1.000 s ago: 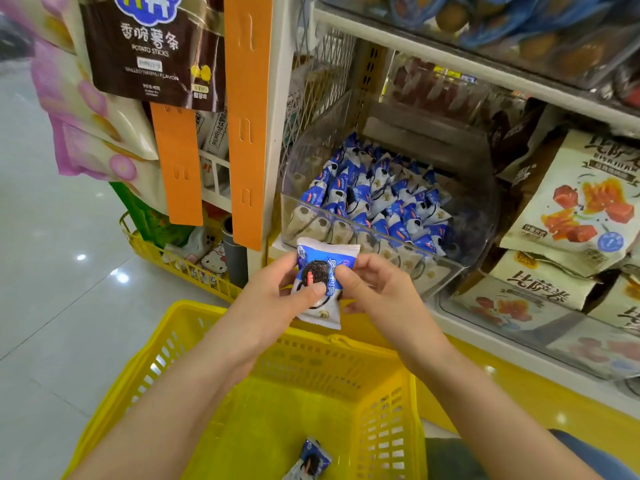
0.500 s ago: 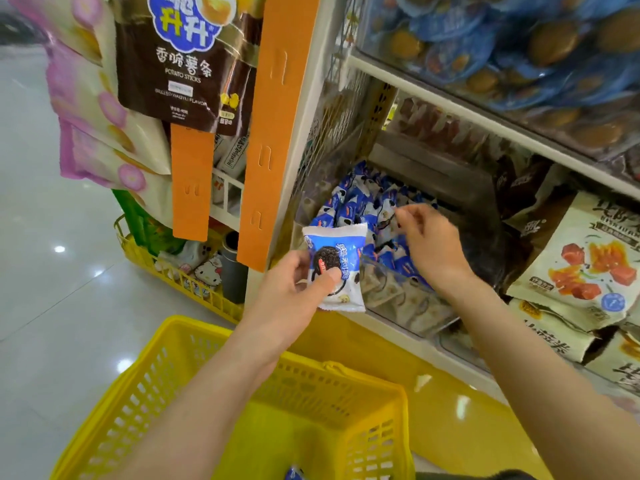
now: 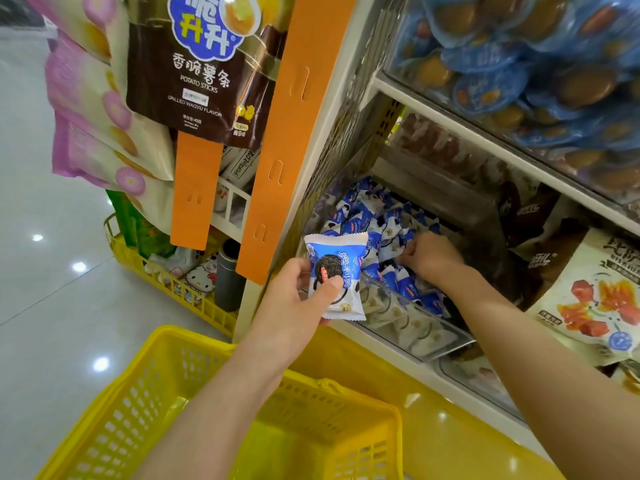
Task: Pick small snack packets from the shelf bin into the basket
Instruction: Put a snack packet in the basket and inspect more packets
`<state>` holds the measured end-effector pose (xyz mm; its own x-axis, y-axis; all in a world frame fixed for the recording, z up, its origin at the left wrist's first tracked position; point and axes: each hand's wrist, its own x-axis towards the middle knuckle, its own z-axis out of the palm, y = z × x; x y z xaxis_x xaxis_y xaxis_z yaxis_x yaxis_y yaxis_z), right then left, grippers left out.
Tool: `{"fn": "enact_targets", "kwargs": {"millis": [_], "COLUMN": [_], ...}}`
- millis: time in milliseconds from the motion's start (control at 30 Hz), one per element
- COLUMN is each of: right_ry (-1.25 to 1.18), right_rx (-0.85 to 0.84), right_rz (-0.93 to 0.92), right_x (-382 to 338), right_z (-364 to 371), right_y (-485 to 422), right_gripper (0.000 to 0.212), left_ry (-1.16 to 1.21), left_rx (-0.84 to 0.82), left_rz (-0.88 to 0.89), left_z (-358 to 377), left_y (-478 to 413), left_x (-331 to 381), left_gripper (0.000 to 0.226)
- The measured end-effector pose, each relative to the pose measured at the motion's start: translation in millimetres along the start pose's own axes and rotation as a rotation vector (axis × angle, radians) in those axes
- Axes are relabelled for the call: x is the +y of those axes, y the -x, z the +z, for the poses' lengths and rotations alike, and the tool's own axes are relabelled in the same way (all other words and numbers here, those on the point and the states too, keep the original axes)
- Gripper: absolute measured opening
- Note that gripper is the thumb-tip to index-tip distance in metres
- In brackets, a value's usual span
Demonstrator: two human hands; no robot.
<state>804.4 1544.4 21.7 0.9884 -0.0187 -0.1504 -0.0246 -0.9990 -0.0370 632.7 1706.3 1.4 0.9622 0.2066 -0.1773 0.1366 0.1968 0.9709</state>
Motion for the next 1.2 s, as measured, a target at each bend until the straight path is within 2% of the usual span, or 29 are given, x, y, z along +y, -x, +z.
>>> {"fn": "enact_targets", "kwargs": {"millis": [100, 267, 367, 467, 533, 600, 700, 833, 900, 967, 1067, 1100, 1200], "right_ry": [-0.041, -0.165, -0.329, -0.439, -0.584, -0.769, -0.877, -0.913, -0.975, -1.023, -0.919, -0.884, -0.956], "right_rx": [0.008, 0.149, 0.332, 0.563, 0.623, 0.565, 0.278, -0.024, -0.102, -0.121, -0.041, -0.09, -0.417], "right_rz": [0.011, -0.072, -0.164, -0.366, -0.417, -0.45, -0.534, -0.563, -0.552, -0.515, -0.362, -0.32, -0.26], "right_x": [-1.3, 5.1, 11.6, 11.2, 6.4, -0.3, -8.4, -16.9, -18.0, -18.4, -16.0, -14.8, -12.4], "right_z": [1.5, -2.8, -13.0, -23.9, -30.7, -36.5, -36.2, -15.6, -8.8, -7.1, -8.2, -9.6, -12.0], "right_y": [3.1, 10.0, 20.3, 43.0, 62.7, 83.1, 110.6, 134.5, 140.6, 141.9, 134.7, 132.3, 127.2], "right_gripper": [0.022, 0.012, 0.01, 0.006, 0.008, 0.016, 0.017, 0.014, 0.008, 0.004, 0.017, 0.021, 0.028], "left_ry": [0.013, 0.043, 0.053, 0.064, 0.094, 0.118, 0.178, 0.327, 0.314, 0.23, 0.094, 0.074, 0.037], "left_rx": [-0.002, -0.001, 0.028, 0.068, 0.081, 0.087, 0.062, -0.195, -0.277, -0.272, -0.221, -0.223, -0.269], "left_rz": [-0.012, -0.038, -0.076, -0.117, -0.135, -0.153, -0.178, -0.167, -0.151, -0.122, -0.094, -0.089, -0.088], "left_z": [0.9, 1.6, 2.3, 2.9, 2.6, 2.2, 3.6, 5.1, 6.1, 6.7, 5.2, 4.3, 3.8], "left_y": [0.0, -0.3, -1.5, -4.0, -4.5, -3.7, 1.1, 11.1, 16.8, 20.0, 20.5, 20.5, 18.3], "left_x": [-0.4, -2.7, -4.8, -7.9, -8.9, -8.9, -7.6, -3.6, -1.1, -1.3, -2.8, -2.9, -3.6], "left_gripper": [0.025, 0.027, 0.024, 0.02, 0.015, 0.011, 0.013, 0.055, 0.064, 0.07, 0.06, 0.056, 0.048]}}
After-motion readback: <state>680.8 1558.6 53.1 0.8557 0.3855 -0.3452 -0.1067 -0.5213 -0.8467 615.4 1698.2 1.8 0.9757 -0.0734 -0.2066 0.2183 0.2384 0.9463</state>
